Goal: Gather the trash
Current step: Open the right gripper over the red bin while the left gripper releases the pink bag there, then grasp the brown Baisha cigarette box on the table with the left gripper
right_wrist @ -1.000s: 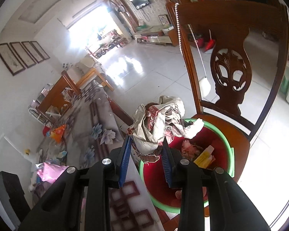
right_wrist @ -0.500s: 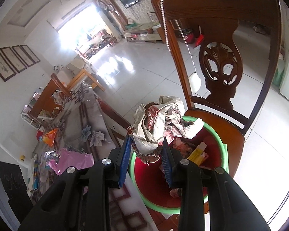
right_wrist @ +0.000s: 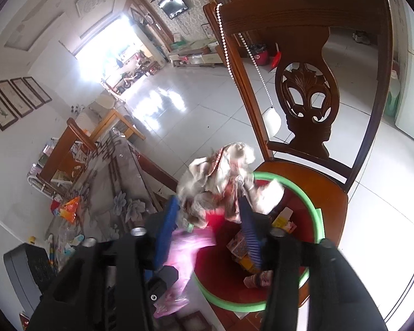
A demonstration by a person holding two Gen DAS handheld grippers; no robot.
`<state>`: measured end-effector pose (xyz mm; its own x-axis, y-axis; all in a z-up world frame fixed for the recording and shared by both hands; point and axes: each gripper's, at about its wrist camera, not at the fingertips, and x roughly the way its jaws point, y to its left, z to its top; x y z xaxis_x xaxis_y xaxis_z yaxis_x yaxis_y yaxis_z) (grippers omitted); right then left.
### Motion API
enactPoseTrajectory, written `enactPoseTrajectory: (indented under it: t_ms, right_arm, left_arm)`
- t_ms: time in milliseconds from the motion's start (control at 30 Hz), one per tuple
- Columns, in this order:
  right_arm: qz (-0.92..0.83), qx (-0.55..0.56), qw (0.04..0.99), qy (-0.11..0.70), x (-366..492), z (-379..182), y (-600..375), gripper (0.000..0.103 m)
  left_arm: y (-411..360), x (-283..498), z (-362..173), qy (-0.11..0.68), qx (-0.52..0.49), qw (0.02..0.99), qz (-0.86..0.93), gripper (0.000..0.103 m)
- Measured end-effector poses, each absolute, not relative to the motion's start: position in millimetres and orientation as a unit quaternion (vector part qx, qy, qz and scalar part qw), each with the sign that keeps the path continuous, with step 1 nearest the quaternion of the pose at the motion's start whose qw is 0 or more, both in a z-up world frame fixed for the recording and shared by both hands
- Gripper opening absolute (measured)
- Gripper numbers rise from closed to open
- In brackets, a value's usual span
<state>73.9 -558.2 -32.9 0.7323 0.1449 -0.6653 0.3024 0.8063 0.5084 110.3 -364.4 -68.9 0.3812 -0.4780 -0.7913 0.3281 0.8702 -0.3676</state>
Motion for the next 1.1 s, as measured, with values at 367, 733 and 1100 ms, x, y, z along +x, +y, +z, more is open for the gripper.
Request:
enactPoseTrajectory:
  t_ms: [367,733,1100]
  right_arm:
    - [-0.045,0.308,0.879,0.361,78,-31,-556,0.069]
    - [-0.005,0.300,0.875,0.381,87,-32,-525,0.073]
    - [0.102,0.280,0.863,0.408,108,-29,-440,0.074]
  left_arm:
    - [-347,107,-72,0.502,-0.092,0.828,-0.231,0.062]
    - [-232,105,-55,0.449,-0.048,0.881,-0.139,0.072]
    - [-69,161,-77,0.470,-0.050,0.880,0.039,0.073]
